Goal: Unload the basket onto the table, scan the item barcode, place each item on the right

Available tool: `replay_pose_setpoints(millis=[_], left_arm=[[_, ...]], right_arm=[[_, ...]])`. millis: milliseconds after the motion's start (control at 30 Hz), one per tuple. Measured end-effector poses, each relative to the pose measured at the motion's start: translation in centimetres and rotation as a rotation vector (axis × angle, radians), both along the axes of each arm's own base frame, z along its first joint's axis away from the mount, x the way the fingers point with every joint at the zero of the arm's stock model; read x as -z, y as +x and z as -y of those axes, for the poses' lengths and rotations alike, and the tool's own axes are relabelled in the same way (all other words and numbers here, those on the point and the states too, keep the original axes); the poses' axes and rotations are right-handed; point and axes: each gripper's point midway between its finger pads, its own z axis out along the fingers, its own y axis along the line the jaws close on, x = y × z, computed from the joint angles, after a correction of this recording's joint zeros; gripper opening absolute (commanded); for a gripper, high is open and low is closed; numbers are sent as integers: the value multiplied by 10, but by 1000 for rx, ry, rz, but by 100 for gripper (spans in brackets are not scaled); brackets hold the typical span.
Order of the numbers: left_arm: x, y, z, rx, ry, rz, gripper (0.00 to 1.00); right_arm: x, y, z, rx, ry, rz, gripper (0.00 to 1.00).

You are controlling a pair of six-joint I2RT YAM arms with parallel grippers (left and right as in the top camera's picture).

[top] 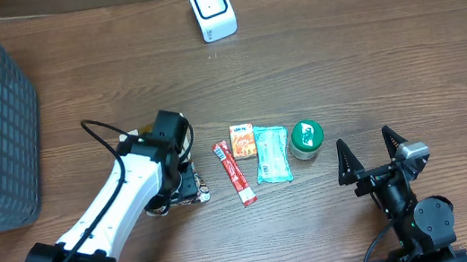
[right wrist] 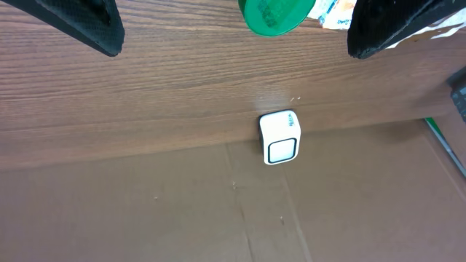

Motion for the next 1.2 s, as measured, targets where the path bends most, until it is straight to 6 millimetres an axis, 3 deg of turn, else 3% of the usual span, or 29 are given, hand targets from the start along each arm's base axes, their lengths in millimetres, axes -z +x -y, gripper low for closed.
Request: replay_pose_setpoints(millis=[200,333,567,700,800,1033,1200], left_arm=[[16,-11,-4,0,8,-14,52],[16,-5,-11,0,46,14,59],[16,4,-16,-5,79,55,57],[12,-2,-18,-3,90,26,58],[0,3,-16,-3,94,24,59],[-53,53,-2,-11,62,170,63],[-89,95,-5,-39,97,348,92]], right_arm=[[0,0,0,0,0,0,100],[0,0,0,0,0,0,100],[0,0,0,0,0,0,100],[0,0,0,0,0,0,100],[0,0,0,0,0,0,100],[0,0,0,0,0,0,100],[0,0,0,0,0,0,100]])
